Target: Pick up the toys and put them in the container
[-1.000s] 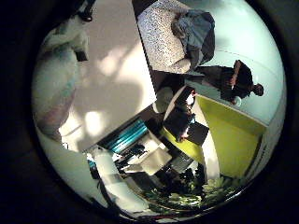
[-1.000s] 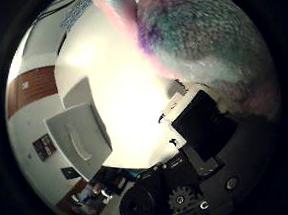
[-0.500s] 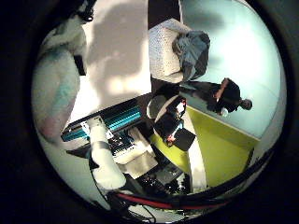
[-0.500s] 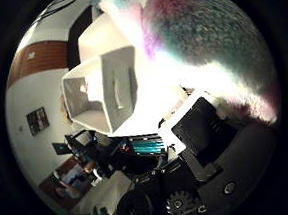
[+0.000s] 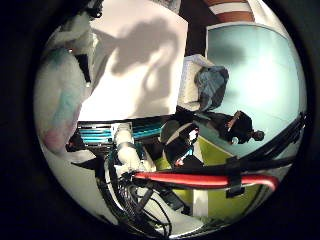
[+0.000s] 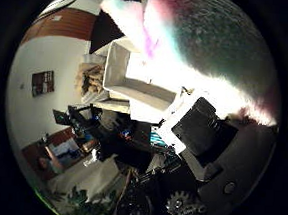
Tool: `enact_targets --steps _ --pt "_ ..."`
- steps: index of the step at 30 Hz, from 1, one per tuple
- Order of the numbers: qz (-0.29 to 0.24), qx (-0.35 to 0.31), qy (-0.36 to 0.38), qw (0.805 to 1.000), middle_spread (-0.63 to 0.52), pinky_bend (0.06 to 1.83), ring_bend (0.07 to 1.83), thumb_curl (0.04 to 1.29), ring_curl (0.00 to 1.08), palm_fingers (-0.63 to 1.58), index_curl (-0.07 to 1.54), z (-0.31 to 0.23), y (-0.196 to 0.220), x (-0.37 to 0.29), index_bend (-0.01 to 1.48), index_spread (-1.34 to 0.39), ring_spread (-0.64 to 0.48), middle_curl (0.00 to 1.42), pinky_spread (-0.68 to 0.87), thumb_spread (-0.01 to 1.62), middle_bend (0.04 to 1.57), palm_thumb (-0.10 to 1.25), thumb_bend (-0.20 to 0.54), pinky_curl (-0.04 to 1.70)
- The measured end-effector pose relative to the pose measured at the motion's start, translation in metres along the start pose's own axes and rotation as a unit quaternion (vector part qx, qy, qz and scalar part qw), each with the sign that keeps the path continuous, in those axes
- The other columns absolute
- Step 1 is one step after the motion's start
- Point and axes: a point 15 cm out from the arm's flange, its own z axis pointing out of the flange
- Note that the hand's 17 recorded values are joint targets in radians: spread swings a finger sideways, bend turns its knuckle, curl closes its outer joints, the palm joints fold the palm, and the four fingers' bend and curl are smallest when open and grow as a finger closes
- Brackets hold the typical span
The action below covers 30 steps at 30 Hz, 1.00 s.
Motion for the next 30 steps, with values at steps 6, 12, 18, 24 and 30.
enact_targets --steps 6,12,18,24,30 --pt "-0.050 0.010 -0.002 0.999 -0.25 1.35 1.39 0.63 0.86 0.94 1.13 0.004 -0.016 -0.047 0.95 -0.36 -0.26 1.09 -0.21 1.12 1.22 1.02 -0.010 0.98" --pt "-0.085 0.052 -0.011 0.995 -0.25 1.33 1.38 0.62 0.87 0.94 1.13 -0.003 -0.030 -0.085 0.94 -0.36 -0.26 1.09 -0.22 1.14 1.21 1.02 -0.013 1.00" --pt "-0.111 0.101 -0.032 0.988 -0.24 1.16 1.30 0.55 0.75 0.91 1.05 -0.012 -0.044 -0.118 0.65 -0.39 -0.27 0.98 -0.33 1.22 1.08 0.80 -0.037 0.86" --pt "-0.135 0.077 -0.062 0.986 -0.09 0.90 0.64 0.46 0.45 -0.06 0.74 -0.007 -0.034 -0.137 0.37 -0.47 0.05 0.66 0.08 1.27 0.51 0.63 -0.022 0.70" --pt "-0.146 0.068 -0.063 0.985 0.03 0.75 0.43 0.40 0.31 0.00 0.50 -0.004 -0.035 -0.130 0.20 -0.46 0.24 0.44 0.49 1.26 0.24 0.60 -0.015 0.52"
